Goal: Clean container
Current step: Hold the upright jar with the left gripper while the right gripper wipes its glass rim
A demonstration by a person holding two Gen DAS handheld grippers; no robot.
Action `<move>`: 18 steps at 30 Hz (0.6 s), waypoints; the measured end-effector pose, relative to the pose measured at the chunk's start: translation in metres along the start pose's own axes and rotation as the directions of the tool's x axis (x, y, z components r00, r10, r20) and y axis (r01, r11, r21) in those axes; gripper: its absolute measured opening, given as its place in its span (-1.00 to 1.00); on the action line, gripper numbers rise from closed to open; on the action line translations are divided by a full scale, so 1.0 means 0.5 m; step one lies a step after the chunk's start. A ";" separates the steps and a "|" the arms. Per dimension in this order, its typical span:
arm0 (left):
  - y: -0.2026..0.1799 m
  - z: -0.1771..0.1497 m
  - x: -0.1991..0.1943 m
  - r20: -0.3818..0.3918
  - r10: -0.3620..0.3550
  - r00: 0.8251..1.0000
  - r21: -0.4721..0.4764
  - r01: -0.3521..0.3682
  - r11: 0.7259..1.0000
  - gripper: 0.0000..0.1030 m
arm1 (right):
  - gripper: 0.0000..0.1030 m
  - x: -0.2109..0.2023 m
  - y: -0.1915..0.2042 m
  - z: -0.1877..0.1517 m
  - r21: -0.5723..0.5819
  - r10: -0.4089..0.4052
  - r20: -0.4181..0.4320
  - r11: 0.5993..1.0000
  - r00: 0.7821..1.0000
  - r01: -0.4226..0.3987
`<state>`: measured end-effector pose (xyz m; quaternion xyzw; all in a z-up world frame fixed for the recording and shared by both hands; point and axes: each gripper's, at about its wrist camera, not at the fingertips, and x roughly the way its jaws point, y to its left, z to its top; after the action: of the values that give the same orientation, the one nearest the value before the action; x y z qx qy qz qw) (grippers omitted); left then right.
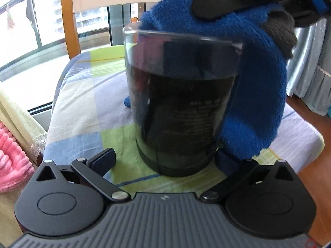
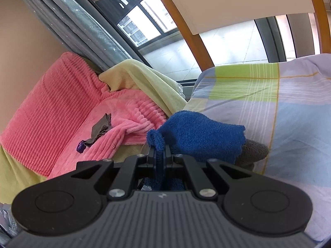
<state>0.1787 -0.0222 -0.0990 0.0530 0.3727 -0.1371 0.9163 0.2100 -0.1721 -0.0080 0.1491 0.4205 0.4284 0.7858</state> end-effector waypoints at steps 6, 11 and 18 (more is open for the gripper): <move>-0.004 -0.021 -0.012 0.028 0.028 0.999 -0.024 -0.027 0.999 1.00 | -0.98 0.001 -0.002 0.001 -0.002 0.001 0.001 1.000 1.000 -0.001; -0.013 -0.010 -0.024 0.006 0.037 0.999 0.008 -0.037 0.999 0.99 | -0.98 -0.002 0.000 0.000 0.004 -0.007 0.007 1.000 1.000 0.007; -0.031 0.019 -0.087 0.217 0.009 0.976 0.097 -0.031 0.995 0.98 | -0.98 0.001 0.010 0.003 0.001 -0.029 -0.003 1.000 1.000 0.029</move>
<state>0.1508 -0.0295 -0.0618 0.0871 0.2627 -0.1512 0.9490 0.2088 -0.1689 -0.0043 0.1429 0.4240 0.4171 0.7911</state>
